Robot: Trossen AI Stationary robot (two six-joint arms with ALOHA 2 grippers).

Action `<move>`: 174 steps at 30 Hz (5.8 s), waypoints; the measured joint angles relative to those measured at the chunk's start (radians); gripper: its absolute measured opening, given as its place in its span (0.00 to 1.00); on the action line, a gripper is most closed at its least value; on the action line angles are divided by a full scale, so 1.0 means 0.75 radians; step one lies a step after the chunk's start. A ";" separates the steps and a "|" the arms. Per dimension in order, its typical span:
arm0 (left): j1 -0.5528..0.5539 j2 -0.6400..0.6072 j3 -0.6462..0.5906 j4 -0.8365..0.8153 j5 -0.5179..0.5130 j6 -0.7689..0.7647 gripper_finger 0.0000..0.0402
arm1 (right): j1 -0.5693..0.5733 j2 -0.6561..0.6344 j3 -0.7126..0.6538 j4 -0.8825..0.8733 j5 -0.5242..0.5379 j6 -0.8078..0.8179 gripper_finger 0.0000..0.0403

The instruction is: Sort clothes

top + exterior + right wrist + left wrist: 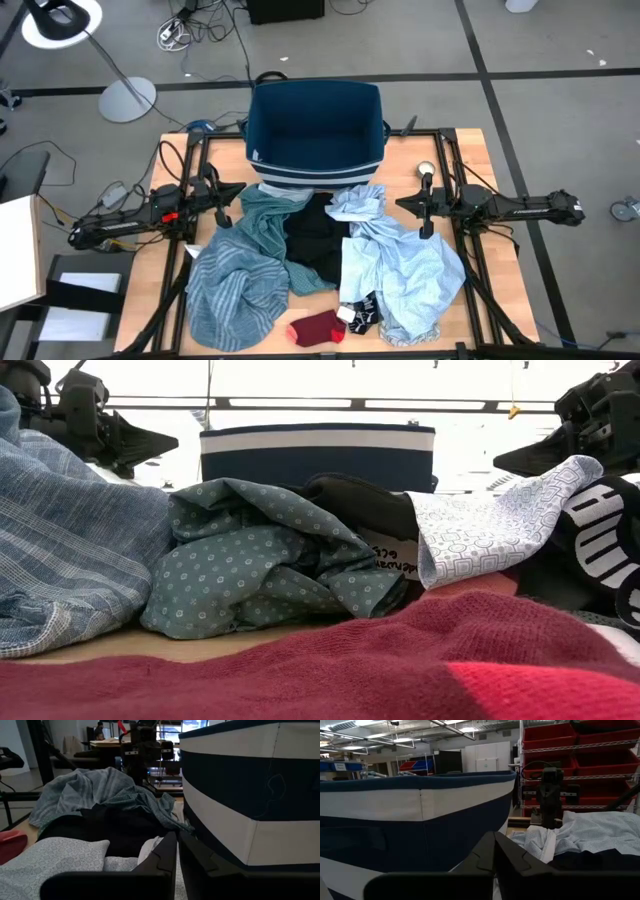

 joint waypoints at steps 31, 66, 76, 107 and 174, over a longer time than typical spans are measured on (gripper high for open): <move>0.001 0.001 0.000 -0.001 0.000 0.000 0.03 | 0.000 0.000 0.001 0.000 0.000 0.000 0.06; 0.001 0.054 0.002 -0.194 0.045 -0.133 0.03 | -0.005 0.000 0.000 0.001 0.013 0.000 0.06; 0.000 0.071 0.004 -0.206 0.083 -0.134 0.03 | -0.016 0.049 0.094 -0.043 0.301 0.001 0.06; 0.000 0.071 0.001 -0.178 0.097 -0.105 0.03 | 0.536 1.422 1.492 -1.760 0.253 1.310 0.10; 0.000 0.070 0.002 -0.149 0.099 -0.105 0.03 | -0.455 2.155 2.809 0.363 0.224 -0.342 0.00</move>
